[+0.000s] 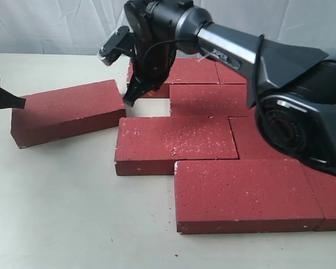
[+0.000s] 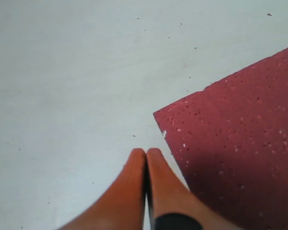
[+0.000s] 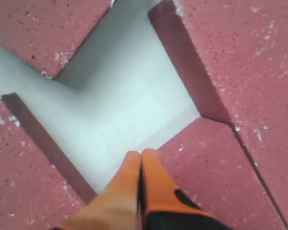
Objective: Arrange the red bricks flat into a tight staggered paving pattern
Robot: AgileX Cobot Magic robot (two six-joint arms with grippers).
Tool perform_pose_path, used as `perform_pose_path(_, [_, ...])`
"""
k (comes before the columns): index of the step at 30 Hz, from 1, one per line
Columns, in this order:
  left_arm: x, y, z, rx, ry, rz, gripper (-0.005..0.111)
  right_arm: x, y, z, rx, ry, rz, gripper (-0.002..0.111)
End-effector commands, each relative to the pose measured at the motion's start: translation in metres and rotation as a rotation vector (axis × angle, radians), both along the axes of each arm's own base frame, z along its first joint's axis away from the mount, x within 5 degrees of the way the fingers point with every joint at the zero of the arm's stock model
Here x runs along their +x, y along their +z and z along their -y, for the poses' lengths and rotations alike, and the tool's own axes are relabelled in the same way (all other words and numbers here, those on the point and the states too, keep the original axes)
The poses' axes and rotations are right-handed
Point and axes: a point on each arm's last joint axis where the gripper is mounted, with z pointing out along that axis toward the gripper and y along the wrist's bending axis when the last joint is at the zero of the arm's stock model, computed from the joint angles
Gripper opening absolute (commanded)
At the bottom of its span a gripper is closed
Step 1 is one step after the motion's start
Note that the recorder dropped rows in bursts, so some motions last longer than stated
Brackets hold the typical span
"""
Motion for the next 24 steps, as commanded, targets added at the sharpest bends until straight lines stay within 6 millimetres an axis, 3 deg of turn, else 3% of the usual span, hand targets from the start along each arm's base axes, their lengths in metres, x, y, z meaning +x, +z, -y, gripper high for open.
perform_pose_path(1, [-0.005,0.018,0.002,-0.012,-0.013,0.042,0.0,0.021,0.024,0.028,0.253,-0.05,-0.057,-0.001])
perform_pose_path(6, [-0.005,0.026,-0.003,0.026,0.023,0.087,0.0,0.024,0.014,0.032,0.475,0.097,-0.229,-0.001])
perform_pose_path(14, [0.001,-0.01,-0.022,0.05,0.199,0.041,0.0,0.037,-0.008,0.016,0.393,0.097,-0.029,-0.001])
perform_pose_path(20, [0.006,-0.024,-0.031,-0.188,0.126,-0.089,0.0,0.033,-0.015,0.009,0.355,0.022,-0.026,-0.001])
perform_pose_path(24, [0.008,-0.026,-0.039,-0.212,0.161,-0.086,0.0,0.034,-0.026,0.008,0.358,-0.02,-0.057,-0.001])
